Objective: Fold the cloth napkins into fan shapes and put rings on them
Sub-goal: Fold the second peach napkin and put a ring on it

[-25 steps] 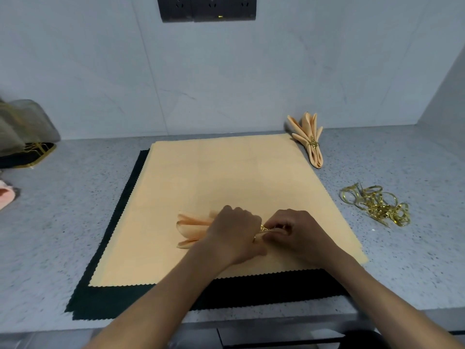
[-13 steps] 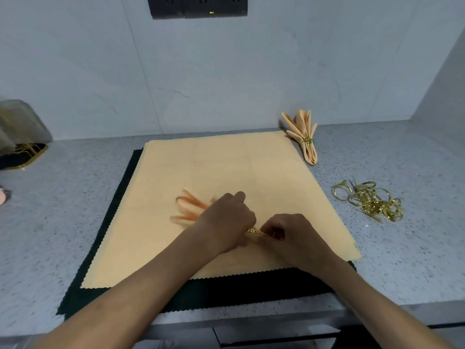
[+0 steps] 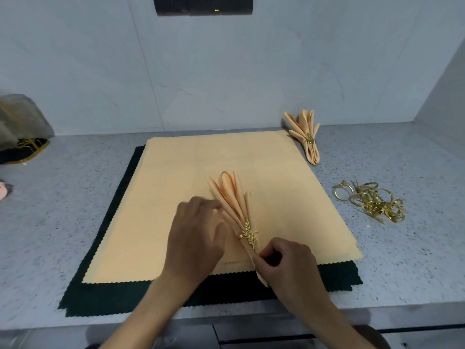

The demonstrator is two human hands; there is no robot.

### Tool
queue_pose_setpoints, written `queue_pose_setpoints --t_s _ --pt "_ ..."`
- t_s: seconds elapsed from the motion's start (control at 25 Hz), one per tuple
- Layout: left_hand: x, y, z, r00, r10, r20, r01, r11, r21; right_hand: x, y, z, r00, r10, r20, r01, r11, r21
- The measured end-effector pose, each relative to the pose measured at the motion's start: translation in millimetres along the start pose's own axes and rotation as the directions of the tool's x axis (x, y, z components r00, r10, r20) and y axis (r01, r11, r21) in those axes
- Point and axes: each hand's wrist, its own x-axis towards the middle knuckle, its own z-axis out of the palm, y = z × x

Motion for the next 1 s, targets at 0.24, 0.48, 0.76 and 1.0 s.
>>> queue_pose_setpoints --t_s 0.24,0.48,0.76,1.0 --pt "-6.2 -5.4 16.1 0.929 -0.305 0.210 0.363 0.863 -0.352 26.7 -1.2 1.3 1.000 0.017 -0.002 -0.017 0.983 0.182" --pt "27.1 -14.4 24.9 0.927 -0.169 0.335 0.328 0.798 -0.505 92.8 11.0 -3.4 0.956 -0.153 0.251 0.090 0.965 0.247" --pt "26.1 -35.0 24.9 0.982 0.002 0.187 0.065 0.933 -0.353 84.7 33.3 -0.5 0.955 -0.297 0.001 0.296 0.950 0.100" --pt "2.7 -61.3 27.1 0.949 0.312 0.036 -0.312 0.927 0.206 64.3 67.7 -13.0 0.923 -0.383 0.026 0.378 0.896 -0.233"
